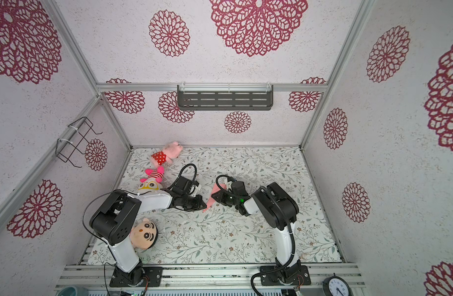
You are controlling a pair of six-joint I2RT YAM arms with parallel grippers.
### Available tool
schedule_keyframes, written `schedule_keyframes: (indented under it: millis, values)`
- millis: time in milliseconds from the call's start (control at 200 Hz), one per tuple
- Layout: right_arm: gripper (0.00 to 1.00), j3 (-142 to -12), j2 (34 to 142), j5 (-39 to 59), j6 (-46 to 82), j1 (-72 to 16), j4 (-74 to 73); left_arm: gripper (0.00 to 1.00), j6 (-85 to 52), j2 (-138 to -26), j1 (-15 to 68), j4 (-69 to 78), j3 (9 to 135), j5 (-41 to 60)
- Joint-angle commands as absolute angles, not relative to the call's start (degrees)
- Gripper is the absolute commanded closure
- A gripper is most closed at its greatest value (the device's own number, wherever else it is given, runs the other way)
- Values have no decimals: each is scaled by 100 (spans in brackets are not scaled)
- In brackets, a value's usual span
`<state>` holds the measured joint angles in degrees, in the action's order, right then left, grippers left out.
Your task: Fold a paper plane with a square sheet of paper (pick it up from the middle)
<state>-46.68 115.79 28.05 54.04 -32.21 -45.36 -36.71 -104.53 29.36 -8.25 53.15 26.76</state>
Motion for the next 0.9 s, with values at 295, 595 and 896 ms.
schedule_keyframes:
  millis: [295, 595, 896]
  values:
    - [74, -4545, 11725, 2257, 5419, -3276, -3596, 90, -3445, -10372, 3090, -1142, 5484, 2645]
    - [74, -4511, 11653, 2292, 5467, -3271, -3697, 87, -3163, -10394, 3086, -1282, 5560, 2624]
    - [71, -4522, 11426, 2653, 5514, -3278, -4223, 65, -3222, -9878, 3032, -1233, 5625, 2300]
